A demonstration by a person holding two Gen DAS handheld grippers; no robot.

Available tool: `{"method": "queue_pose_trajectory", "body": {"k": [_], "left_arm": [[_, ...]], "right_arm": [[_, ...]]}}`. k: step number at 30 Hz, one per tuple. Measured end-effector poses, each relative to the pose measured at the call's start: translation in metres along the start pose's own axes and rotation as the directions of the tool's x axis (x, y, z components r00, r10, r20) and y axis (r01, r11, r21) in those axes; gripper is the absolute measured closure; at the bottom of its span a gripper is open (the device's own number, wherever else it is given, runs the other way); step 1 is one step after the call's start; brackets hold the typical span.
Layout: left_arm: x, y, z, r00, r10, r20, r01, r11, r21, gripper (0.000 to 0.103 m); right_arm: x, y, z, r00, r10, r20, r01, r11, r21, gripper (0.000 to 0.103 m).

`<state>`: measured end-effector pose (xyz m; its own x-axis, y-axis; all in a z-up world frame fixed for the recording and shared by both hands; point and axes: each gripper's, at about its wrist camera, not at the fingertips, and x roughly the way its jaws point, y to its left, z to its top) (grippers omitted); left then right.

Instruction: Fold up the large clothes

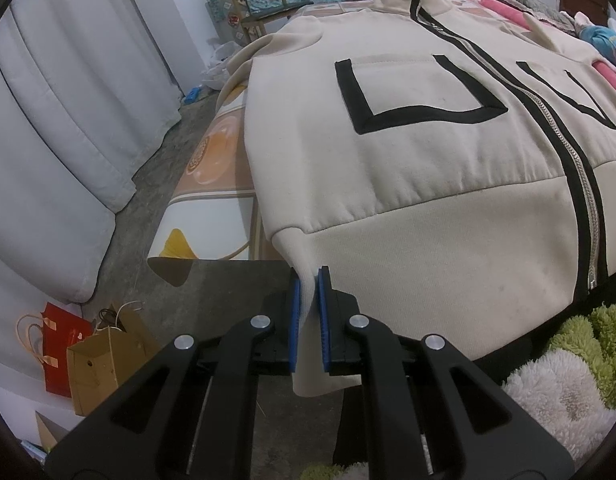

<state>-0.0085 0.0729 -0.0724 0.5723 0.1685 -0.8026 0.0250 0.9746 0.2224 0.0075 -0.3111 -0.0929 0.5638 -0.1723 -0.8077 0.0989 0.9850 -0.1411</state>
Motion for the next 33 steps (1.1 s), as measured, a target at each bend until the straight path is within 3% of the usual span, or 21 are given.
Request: {"method": "queue_pose_trajectory", "body": {"k": [33], "left_arm": [[-0.0007, 0.0004, 0.0003, 1.0, 0.002, -0.001, -0.002, 1.0, 0.004, 0.095]], "right_arm": [[0.0033, -0.0006, -0.0016, 1.0, 0.011, -0.018, -0.011, 1.0, 0.013, 0.092]]}}
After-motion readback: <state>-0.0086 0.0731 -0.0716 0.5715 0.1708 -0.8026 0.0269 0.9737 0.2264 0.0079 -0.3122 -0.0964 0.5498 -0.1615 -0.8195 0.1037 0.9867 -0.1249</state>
